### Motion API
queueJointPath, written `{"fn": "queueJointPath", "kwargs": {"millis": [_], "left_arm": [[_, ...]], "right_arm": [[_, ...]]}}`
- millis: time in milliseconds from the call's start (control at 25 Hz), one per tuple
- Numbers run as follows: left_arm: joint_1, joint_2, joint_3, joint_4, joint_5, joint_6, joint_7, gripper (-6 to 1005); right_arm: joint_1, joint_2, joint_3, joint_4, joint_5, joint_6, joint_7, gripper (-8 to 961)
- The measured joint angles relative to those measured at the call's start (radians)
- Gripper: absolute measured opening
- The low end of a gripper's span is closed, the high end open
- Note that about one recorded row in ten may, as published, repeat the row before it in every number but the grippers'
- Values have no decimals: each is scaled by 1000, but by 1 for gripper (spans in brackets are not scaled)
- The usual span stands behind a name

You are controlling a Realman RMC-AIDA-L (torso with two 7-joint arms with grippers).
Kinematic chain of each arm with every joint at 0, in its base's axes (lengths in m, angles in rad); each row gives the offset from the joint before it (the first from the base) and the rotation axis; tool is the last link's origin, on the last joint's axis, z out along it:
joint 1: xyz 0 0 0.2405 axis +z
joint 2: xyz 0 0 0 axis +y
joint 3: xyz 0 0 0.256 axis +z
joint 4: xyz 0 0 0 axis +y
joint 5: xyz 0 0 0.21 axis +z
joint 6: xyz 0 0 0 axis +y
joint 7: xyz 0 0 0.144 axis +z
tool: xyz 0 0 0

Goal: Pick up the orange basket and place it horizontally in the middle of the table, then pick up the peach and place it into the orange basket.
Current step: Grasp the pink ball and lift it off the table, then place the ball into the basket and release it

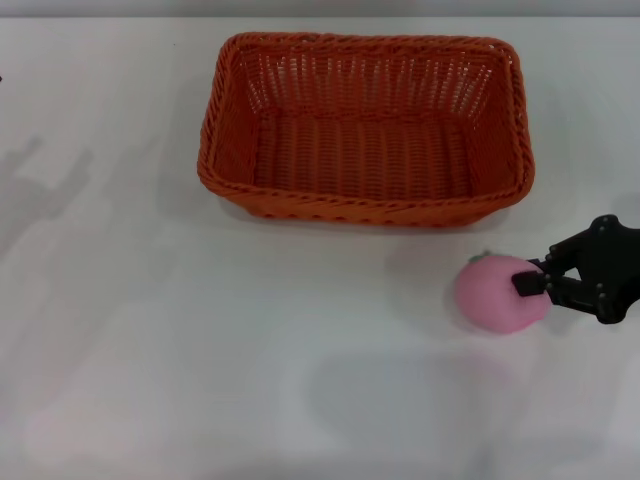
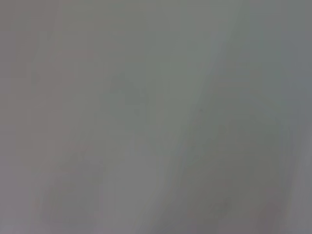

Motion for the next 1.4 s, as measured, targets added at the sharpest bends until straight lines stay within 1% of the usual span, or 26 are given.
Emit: {"fn": "queueJointPath", "kwargs": {"millis": [280,480,600,880,1160,1400], "left_arm": [[0,0,1,-2,-1,1,0,793],[6,0,1,-2,0,1,0,793],[10,0,1,-2,-1,1,0,792],[11,0,-1,-2,-3,1,0,793],[12,-1,0,-2,-3,-1,0,793],[11,-1,-1,-1,-1,-1,0,793]], "right_arm": [[2,-2,26,-42,80,88,9,81],[4,-4,27,-87,128,101,40,79],[27,-3,26,-96,139,94,61,85],[123,-2,27,-64,140,33,69,97],[219,-2,23,-11,125,-87,64,109],[306,0,14,79,24,-178,61,120]]}}
